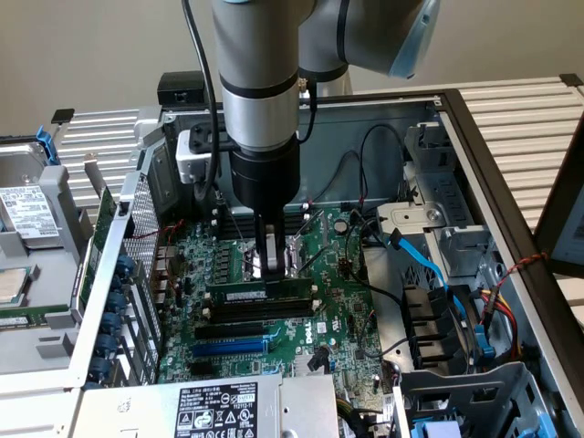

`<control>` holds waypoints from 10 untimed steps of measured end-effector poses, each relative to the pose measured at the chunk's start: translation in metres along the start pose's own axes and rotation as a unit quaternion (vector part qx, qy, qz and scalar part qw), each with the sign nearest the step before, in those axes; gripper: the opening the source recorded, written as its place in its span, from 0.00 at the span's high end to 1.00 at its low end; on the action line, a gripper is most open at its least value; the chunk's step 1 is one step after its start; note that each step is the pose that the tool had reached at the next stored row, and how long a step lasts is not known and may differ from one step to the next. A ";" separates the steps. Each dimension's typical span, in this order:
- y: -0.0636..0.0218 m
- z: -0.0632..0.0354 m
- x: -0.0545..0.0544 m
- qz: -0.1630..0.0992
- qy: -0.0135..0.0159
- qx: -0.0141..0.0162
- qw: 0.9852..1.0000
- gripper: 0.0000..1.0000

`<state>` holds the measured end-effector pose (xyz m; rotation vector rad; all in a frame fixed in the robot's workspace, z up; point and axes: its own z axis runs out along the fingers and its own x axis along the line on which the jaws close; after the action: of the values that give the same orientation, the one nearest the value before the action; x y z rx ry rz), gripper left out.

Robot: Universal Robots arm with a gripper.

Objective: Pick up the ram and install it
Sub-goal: 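Insert the ram into the slot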

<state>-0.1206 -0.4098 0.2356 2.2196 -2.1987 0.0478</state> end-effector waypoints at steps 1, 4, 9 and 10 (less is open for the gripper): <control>0.0001 0.0002 0.000 0.000 0.000 0.000 1.000 0.86; 0.0002 0.0005 0.001 0.000 0.000 0.000 1.000 0.86; 0.0007 0.0017 0.001 0.000 0.000 0.000 1.000 0.86; 0.0010 0.0020 0.001 0.000 0.000 0.000 1.000 0.86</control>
<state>-0.1216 -0.4112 0.2337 2.2197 -2.1987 0.0487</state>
